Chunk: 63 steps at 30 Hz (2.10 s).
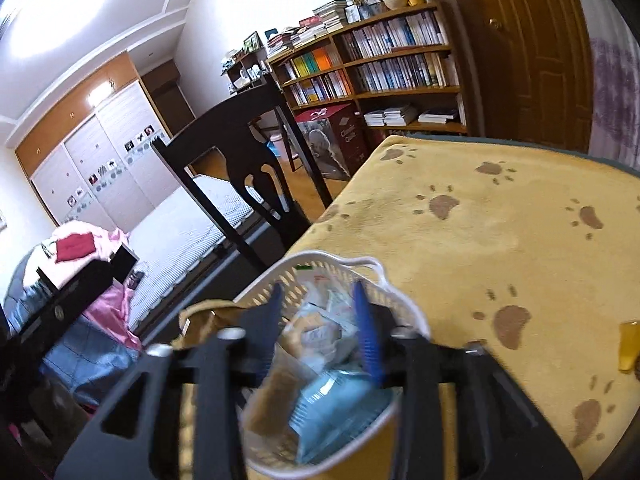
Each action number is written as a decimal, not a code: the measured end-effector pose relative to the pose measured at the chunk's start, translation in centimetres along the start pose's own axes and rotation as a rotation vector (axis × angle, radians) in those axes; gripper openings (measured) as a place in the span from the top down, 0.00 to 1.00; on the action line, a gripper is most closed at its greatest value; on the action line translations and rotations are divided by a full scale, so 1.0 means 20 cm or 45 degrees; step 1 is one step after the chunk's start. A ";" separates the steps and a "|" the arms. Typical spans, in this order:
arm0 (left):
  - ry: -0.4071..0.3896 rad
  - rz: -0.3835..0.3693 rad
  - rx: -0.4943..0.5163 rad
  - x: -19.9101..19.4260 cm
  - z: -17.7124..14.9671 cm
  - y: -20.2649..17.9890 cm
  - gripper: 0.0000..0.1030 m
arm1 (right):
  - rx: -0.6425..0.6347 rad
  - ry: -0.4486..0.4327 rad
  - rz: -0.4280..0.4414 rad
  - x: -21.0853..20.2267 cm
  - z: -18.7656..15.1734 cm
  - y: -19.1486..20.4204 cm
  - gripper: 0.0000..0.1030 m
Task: Organize snacks
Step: 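Open the left tool to drop the granola packet while the right tool drops the silver wrapper into the basket, then move the open right tool to the purple wrapped candy on the table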
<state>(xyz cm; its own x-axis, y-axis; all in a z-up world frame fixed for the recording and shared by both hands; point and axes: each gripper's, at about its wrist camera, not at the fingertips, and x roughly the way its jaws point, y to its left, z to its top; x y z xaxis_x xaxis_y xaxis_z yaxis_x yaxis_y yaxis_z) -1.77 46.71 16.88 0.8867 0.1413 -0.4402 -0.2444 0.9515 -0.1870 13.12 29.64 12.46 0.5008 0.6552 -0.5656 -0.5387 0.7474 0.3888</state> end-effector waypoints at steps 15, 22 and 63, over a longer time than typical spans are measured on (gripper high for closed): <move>-0.021 0.008 -0.016 0.02 -0.01 0.00 0.04 | 0.104 -0.050 -0.059 -0.08 -0.10 -0.12 0.46; -0.012 0.005 -0.034 0.03 -0.01 0.00 0.03 | 0.187 -0.082 -0.102 -0.11 -0.14 -0.21 0.35; -0.044 0.097 0.194 0.04 -0.09 -0.22 0.03 | 0.247 -0.072 -0.225 -0.27 -0.28 -0.44 0.27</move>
<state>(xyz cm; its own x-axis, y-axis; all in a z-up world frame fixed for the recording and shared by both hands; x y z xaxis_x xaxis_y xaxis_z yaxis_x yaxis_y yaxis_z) -0.74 42.07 15.84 0.8815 0.2210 -0.4173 -0.2511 0.9678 -0.0178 11.33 18.86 7.96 0.6157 0.5138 -0.5975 -0.3023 0.8542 0.4231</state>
